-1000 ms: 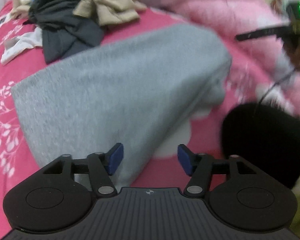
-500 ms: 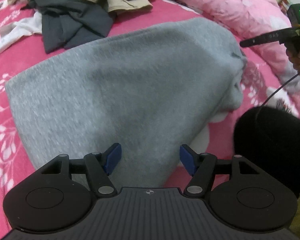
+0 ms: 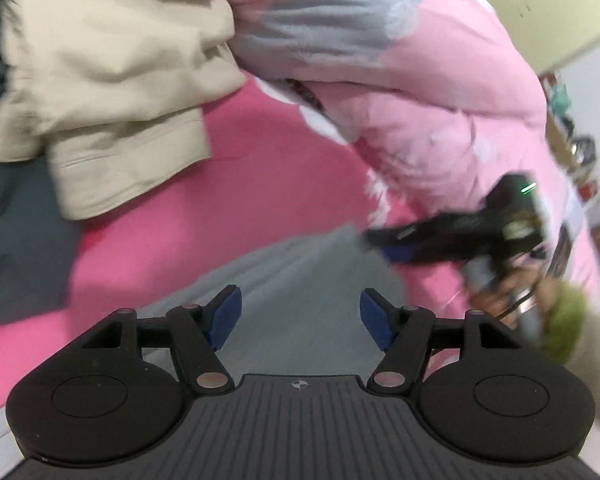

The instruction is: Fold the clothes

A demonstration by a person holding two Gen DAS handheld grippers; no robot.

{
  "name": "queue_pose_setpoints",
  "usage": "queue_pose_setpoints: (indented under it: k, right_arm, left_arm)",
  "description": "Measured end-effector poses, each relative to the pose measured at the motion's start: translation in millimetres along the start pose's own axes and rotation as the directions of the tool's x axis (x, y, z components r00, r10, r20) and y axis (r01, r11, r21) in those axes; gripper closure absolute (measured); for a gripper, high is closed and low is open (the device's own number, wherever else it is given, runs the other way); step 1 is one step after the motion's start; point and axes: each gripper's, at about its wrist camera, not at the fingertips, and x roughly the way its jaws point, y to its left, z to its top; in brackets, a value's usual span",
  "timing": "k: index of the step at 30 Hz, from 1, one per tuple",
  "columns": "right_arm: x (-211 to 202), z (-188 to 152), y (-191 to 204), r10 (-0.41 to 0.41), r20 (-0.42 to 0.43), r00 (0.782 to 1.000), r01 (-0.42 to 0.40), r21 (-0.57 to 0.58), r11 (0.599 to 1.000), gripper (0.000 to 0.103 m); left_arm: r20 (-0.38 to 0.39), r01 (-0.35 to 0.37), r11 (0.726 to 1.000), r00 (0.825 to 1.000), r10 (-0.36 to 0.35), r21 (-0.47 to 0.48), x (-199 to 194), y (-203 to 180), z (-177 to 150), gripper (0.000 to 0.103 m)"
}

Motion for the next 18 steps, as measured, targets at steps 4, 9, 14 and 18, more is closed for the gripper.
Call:
queue_pose_setpoints:
  k: [4,9,14,18]
  right_arm:
    - [22,15,4,0.019,-0.057,0.998,-0.020,-0.018,1.000,0.080]
    - [4,-4,65,-0.003,0.165,0.986,0.072,-0.412,0.908,0.086]
    - [17,11,19,-0.047,0.222,0.974,0.085,-0.169,0.982,0.063]
    - [-47,-4,-23,-0.029,0.396,0.918,0.009,0.052,0.999,0.053]
  left_arm:
    - [-0.096,0.004,0.999,0.995,-0.008,-0.038,34,-4,33,0.037]
    - [-0.150,0.018,0.999,0.989,-0.013,0.028,47,-14,53,0.037]
    - [-0.244,-0.044,0.996,0.968,0.064,0.083,66,-17,35,0.037]
    - [-0.250,-0.080,0.979,0.960,0.126,0.189,83,-31,21,0.037]
